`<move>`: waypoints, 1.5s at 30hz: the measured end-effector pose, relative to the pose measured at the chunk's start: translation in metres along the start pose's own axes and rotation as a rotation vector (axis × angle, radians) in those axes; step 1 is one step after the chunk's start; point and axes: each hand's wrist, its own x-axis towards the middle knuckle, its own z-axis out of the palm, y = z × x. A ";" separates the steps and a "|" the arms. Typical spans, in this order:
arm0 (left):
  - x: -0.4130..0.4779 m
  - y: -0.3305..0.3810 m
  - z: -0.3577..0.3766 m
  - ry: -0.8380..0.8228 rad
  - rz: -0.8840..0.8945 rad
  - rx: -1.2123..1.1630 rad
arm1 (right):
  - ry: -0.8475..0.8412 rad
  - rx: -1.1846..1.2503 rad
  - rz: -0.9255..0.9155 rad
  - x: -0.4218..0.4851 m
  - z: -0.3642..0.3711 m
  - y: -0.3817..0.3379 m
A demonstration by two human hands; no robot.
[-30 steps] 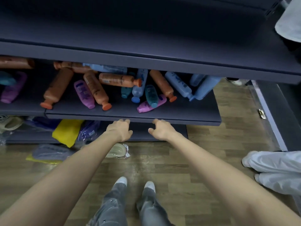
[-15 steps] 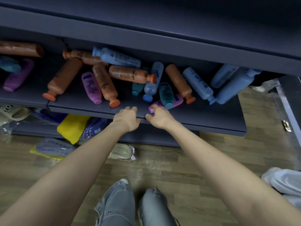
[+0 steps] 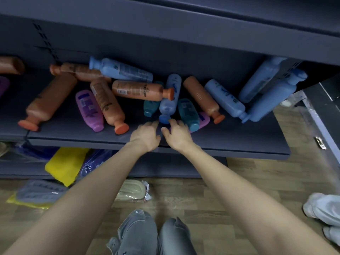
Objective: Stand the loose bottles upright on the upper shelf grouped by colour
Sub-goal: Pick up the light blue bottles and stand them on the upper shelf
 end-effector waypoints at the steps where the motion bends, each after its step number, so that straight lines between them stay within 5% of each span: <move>1: 0.003 0.000 0.003 0.013 0.005 0.009 | 0.005 0.023 -0.006 0.003 0.003 0.000; 7: 0.013 -0.002 0.019 0.103 0.022 -0.046 | 0.057 -0.228 -0.030 0.013 0.017 0.004; 21: 0.030 0.002 0.032 0.102 0.000 -0.164 | -0.007 -0.281 0.026 0.034 0.023 -0.001; 45: -0.050 0.028 -0.011 0.161 0.092 -0.395 | 0.044 -0.051 0.022 -0.041 -0.034 -0.030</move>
